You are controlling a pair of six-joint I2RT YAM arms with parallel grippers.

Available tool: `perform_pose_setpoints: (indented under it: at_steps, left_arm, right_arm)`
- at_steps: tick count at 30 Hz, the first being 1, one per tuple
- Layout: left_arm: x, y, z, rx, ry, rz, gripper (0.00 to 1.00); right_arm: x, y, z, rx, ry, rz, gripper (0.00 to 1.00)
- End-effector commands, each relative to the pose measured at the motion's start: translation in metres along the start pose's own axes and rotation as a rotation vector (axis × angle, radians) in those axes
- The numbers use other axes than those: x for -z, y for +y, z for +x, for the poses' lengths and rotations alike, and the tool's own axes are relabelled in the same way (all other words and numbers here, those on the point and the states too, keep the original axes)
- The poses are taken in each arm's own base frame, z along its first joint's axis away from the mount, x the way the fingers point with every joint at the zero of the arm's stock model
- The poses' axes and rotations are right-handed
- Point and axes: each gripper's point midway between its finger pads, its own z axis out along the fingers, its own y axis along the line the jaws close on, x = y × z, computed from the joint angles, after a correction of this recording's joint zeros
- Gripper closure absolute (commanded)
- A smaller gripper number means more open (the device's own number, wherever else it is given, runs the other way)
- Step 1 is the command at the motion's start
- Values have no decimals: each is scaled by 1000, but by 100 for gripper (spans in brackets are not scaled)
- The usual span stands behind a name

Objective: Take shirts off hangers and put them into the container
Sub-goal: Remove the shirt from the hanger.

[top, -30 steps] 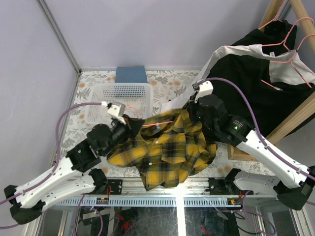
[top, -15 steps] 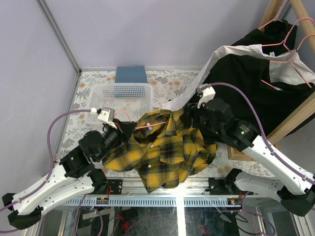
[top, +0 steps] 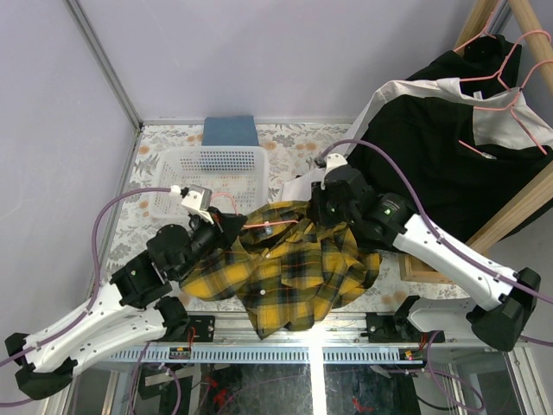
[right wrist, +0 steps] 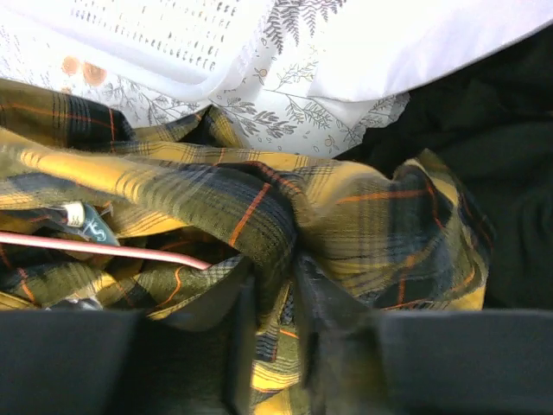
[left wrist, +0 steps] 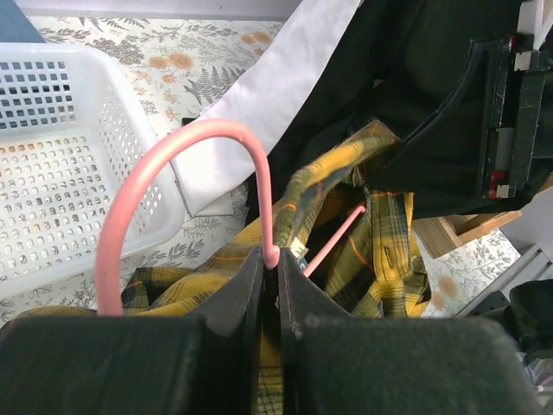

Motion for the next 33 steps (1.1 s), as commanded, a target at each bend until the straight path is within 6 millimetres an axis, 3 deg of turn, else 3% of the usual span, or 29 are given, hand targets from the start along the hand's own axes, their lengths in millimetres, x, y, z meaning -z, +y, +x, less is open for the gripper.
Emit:
perform_pose_setpoints:
  at_steps: [1, 3, 6, 11, 17, 23, 29, 33]
  left_arm:
    - [9, -8, -26, 30, -94, 42, 100]
    - [13, -10, -24, 15, -93, 65, 100]
    - [24, -15, -24, -3, -103, 125, 100]
    - [44, -13, -38, 21, -191, 157, 100]
    - [65, -24, -44, -3, -231, 257, 100]
    - [69, -18, -52, 22, -266, 231, 100]
    - [71, -25, -72, 70, -387, 270, 100]
    - [67, -37, -75, 50, -387, 321, 100]
  right_arm:
    - [21, -25, -17, 10, -140, 106, 86]
    - [25, -46, -19, 33, -168, 218, 97]
    - [35, -82, -23, 78, -201, 408, 99]
    - [22, -84, -13, 150, -134, 393, 96]
    - [7, -102, -4, 111, -58, 438, 91]
    - [6, -92, -15, 164, -75, 374, 84]
    - [-10, -92, 10, 181, 49, 358, 67]
    - [-22, -70, 18, 166, 93, 230, 64]
